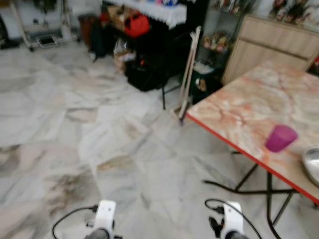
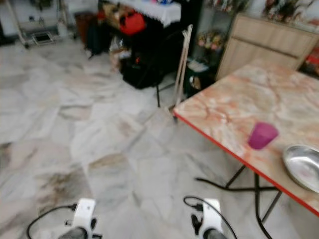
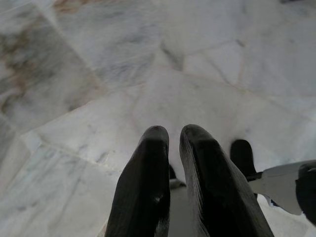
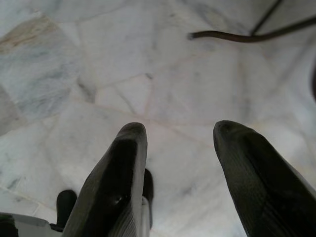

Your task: Setting the table

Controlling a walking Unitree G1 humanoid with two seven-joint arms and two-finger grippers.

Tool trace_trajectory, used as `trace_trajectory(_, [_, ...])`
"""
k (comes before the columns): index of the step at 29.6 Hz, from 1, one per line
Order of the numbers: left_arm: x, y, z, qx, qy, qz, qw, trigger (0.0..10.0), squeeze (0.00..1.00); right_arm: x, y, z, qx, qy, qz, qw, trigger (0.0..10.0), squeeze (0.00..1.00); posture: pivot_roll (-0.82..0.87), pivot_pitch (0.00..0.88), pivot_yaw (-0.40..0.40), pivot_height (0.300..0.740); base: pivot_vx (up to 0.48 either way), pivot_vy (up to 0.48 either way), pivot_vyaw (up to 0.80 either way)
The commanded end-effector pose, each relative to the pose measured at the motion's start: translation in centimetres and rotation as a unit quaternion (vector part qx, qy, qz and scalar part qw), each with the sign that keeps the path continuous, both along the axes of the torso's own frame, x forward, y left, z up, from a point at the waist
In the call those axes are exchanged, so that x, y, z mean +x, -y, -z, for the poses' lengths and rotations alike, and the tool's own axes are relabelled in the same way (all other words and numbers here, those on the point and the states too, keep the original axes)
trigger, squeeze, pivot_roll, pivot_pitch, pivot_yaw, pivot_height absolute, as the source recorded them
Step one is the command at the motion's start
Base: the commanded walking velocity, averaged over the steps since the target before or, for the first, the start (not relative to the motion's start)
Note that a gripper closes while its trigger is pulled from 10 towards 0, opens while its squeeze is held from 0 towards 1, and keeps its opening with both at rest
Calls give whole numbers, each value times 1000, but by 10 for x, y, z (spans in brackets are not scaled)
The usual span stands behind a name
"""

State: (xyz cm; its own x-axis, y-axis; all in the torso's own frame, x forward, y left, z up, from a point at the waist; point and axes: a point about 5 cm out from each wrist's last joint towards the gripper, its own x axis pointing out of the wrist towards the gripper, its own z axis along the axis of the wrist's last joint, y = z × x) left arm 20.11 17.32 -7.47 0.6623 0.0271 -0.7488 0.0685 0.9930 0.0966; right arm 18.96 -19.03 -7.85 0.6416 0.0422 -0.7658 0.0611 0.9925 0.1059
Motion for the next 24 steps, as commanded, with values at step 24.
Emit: trace_trajectory(24, [-2,-5,1,9,-6,-8,1000,10000,0,4,-2,-1,-1,3,-3,1000,10000,0,64,0,-83,740,0,-77,-800])
